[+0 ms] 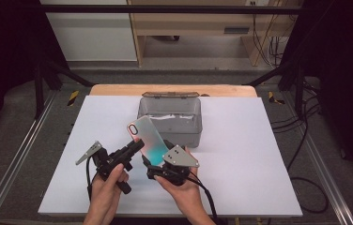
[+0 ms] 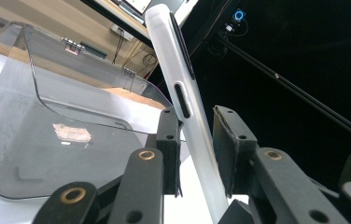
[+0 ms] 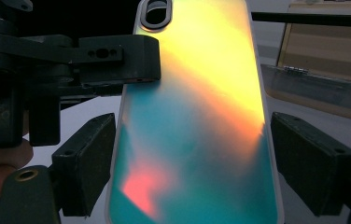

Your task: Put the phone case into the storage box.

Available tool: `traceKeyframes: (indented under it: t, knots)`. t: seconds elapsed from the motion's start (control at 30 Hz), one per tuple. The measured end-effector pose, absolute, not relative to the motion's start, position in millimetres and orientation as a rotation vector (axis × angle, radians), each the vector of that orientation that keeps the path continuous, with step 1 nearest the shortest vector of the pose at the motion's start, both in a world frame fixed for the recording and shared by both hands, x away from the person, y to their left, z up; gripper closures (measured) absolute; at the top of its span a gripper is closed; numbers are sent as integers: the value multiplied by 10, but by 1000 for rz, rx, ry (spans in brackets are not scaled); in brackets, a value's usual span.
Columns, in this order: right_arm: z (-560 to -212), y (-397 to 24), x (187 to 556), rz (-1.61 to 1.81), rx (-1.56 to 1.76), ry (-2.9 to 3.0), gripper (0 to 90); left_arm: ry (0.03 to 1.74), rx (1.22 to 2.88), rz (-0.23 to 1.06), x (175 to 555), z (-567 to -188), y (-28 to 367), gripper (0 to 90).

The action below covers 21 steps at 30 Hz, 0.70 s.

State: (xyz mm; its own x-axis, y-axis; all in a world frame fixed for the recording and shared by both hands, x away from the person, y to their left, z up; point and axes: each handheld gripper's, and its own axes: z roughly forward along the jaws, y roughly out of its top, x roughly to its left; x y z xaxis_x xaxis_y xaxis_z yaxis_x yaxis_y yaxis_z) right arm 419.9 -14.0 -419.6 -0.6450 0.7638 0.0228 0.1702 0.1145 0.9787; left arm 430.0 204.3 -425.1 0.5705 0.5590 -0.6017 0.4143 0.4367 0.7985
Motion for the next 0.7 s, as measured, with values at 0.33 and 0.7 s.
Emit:
traceKeyframes:
  t: [0.33, 0.7]
  knots:
    - [-4224, -129, 4207, 1556, 908, 1915, 173, 1021, 1171, 97, 4300, -4261, 2044, 754]
    - [-4263, -114, 4217, 1550, 922, 1933, 173, 1017, 1163, 53, 4303, -4284, 2056, 800]
